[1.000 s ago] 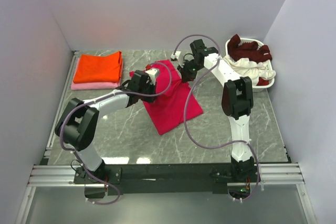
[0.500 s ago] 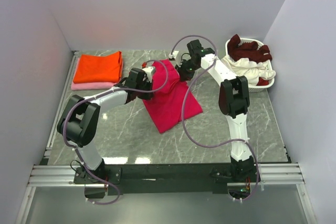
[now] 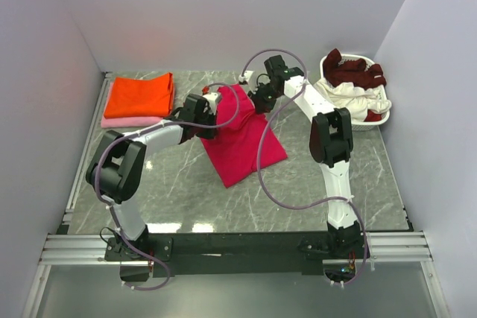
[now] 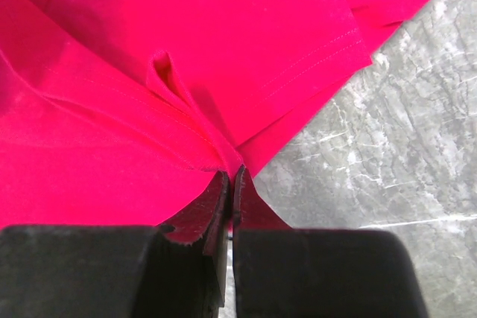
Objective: Fold and stack the t-shirts
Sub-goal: Fold the tshirt
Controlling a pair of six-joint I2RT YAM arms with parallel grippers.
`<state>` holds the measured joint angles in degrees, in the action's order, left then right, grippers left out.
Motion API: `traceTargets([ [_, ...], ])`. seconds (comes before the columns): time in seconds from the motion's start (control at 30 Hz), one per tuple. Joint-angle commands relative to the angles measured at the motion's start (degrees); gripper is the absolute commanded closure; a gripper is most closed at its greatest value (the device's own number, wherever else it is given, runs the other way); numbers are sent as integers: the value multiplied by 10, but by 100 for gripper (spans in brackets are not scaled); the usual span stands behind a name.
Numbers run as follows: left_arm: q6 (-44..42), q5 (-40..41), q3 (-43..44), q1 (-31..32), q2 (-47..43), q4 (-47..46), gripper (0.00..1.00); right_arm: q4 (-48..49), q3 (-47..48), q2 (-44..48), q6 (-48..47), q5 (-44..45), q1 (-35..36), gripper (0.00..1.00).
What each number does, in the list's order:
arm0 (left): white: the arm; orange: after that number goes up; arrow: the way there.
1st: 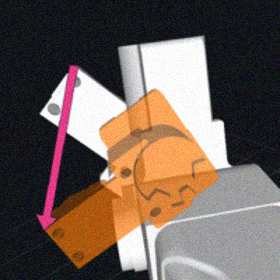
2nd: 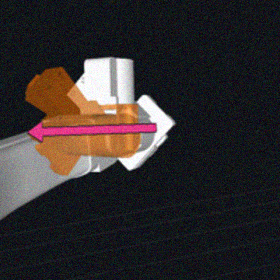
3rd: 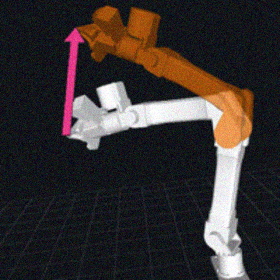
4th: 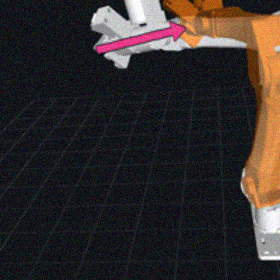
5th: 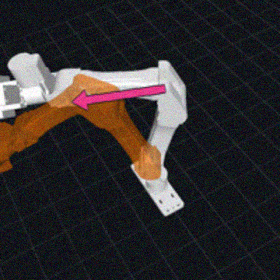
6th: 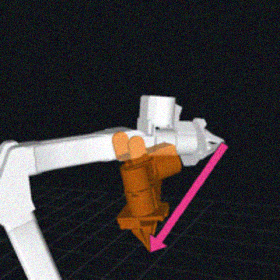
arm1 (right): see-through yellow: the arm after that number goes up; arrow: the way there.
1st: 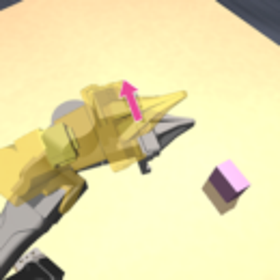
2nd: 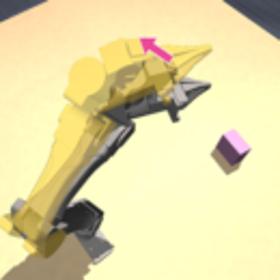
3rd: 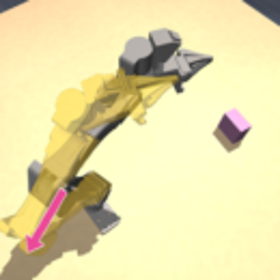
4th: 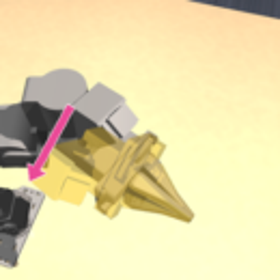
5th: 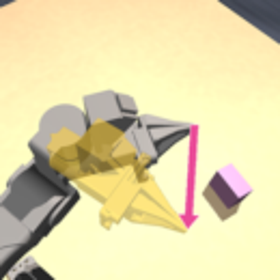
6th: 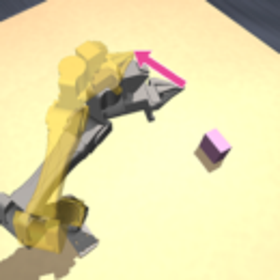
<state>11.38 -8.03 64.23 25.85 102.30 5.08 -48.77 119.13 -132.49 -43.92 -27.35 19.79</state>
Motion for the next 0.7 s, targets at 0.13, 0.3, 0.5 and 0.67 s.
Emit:
traceTargets([
  [0.13, 14, 135, 34, -9, -25, -10, 36, 118, -2, 9, 94, 77, 10, 43],
  [0.3, -42, 176, 58, -13, -104, -19, 19, 170, -49, 67, 143, 100, -16, 39],
  [0.5, -133, 13, -5, -11, -205, 18, 14, 17, -184, 196, -197, -138, -69, 38],
  [0.67, -190, -38, -174, 114, -305, -31, 16, -54, -448, 343, -579, -128, -74, 31],
])
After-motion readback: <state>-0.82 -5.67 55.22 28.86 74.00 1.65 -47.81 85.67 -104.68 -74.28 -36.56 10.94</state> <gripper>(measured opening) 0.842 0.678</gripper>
